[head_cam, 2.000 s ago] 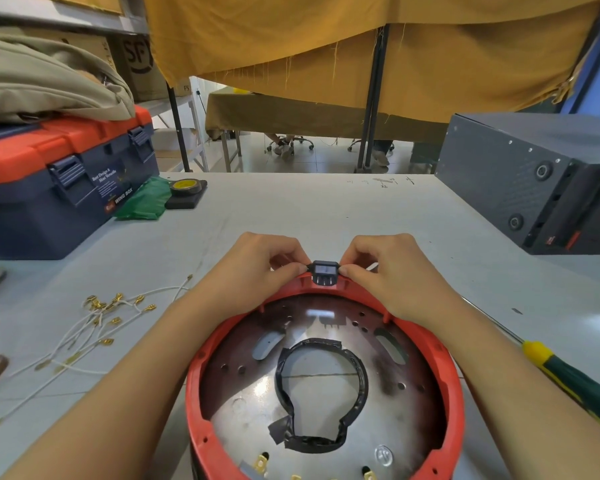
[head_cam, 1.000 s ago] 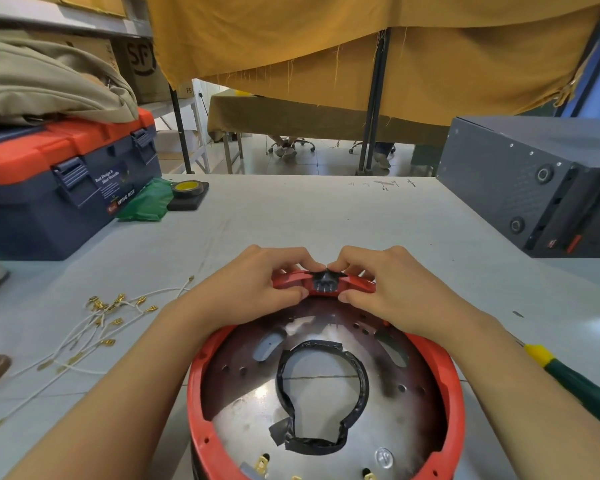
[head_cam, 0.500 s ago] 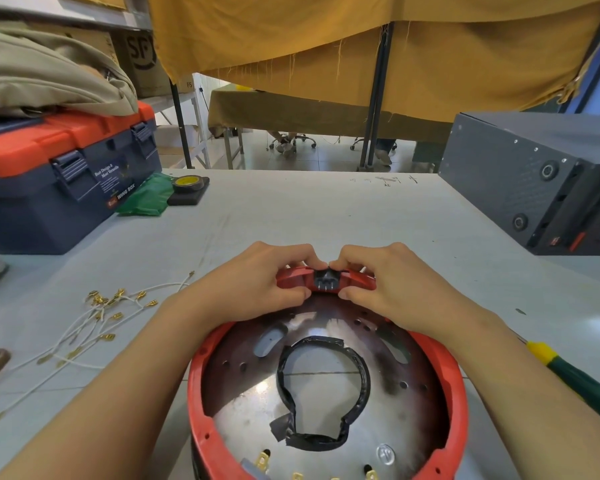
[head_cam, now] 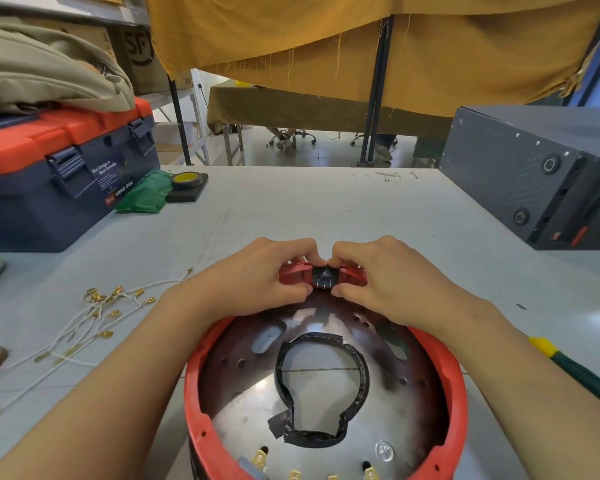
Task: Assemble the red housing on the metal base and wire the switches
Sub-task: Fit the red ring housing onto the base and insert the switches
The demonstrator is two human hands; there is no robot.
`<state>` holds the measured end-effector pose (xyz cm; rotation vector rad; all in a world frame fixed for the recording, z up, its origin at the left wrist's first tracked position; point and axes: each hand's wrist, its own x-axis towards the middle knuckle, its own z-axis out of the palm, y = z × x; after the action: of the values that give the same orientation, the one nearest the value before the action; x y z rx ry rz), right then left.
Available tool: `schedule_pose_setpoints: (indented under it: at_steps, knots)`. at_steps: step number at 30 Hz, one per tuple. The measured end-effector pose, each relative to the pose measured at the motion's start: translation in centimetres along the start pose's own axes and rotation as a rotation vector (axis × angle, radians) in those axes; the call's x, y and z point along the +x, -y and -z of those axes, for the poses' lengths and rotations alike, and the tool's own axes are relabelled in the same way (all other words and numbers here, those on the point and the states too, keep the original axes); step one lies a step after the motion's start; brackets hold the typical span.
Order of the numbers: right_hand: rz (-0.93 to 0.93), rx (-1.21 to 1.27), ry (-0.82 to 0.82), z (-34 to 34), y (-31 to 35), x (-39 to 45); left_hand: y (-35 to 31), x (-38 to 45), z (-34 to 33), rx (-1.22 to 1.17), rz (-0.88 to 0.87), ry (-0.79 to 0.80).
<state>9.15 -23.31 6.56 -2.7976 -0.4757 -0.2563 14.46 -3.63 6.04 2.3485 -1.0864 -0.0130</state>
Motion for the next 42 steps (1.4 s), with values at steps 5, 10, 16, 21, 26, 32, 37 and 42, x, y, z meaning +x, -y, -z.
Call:
schedule_pose_setpoints:
  at_steps: [5, 10, 16, 21, 26, 32, 37, 42]
  knots:
    - [0.011, -0.026, -0.009, 0.0, 0.0, 0.0, 0.0, 0.2, 0.0, -0.008, 0.008, 0.013]
    - [0.011, -0.036, -0.015, -0.1, -0.1, 0.1, 0.1, 0.3, 0.0, -0.020, 0.027, 0.026]
    - [-0.004, 0.047, -0.017, -0.3, -0.4, 0.0, 0.0, 0.1, 0.0, 0.013, 0.047, 0.032]
    - [-0.009, 0.071, -0.033, -0.6, -0.6, -0.2, -0.2, -0.4, -0.2, 0.113, 0.016, 0.036]
    - [-0.020, 0.057, -0.039, -0.6, -0.8, -0.1, -0.4, -0.2, -0.1, 0.135, 0.020, 0.038]
    - [-0.021, 0.020, -0.051, -0.6, -0.4, -0.5, -1.0, -0.8, 0.3, 0.152, 0.051, 0.066]
    - [-0.051, -0.016, -0.067, -0.5, -0.1, -0.8, -1.6, -2.7, 0.5, 0.103, 0.115, 0.025]
    - [-0.064, -0.036, -0.044, -0.4, -0.1, -1.3, -1.6, -4.9, 0.6, 0.139, 0.193, -0.092]
